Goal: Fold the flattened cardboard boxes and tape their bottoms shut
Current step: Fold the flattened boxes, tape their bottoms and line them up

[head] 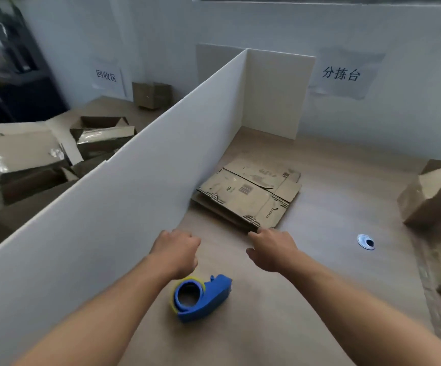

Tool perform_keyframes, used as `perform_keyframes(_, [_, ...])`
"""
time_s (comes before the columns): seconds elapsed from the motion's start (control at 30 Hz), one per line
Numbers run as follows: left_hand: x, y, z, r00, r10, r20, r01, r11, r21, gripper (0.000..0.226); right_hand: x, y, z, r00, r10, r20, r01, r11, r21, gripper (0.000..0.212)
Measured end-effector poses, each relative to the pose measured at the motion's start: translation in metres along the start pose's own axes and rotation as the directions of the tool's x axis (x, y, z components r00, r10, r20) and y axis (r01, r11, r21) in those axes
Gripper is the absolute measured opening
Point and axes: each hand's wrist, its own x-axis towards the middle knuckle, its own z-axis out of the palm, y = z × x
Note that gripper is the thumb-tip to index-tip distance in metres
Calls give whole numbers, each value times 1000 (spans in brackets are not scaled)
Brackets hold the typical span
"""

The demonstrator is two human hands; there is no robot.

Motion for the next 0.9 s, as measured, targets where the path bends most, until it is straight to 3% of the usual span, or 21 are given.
perform_keyframes(0.17, [88, -17, 20, 999, 43, 1, -43, 996, -78, 36, 72, 7, 8, 993, 117, 9, -118, 992, 44, 31])
perform_keyframes(0.33, [132, -23, 55, 994, -44, 100, 58, 987, -151, 34, 147, 10, 30, 955, 296, 13, -288, 916, 281, 44])
perform_keyframes(0.5, [152, -31, 79, 984, -28, 178, 62, 980, -188, 38, 192, 6, 60, 934, 352, 67, -356, 892, 277, 76])
perform_keyframes(0.57, [158, -33, 80, 978, -45, 203, 94, 966, -242, 41, 195, 9, 71, 920, 387, 66, -390, 877, 280, 72])
perform_keyframes(0.67, [164, -31, 74, 979, -62, 192, 126, 932, -340, 43, 183, 12, 71, 912, 408, -41, -394, 899, 189, 51])
perform_keyframes(0.8, [168, -21, 52, 992, -44, 122, 99, 863, -495, 43, 143, 31, 48, 905, 363, -221, -339, 930, 141, 57])
perform_keyframes(0.9, [167, -15, 31, 998, 30, 60, 15, 773, -635, 45, 93, 55, 14, 779, 432, -454, -302, 894, 332, 51])
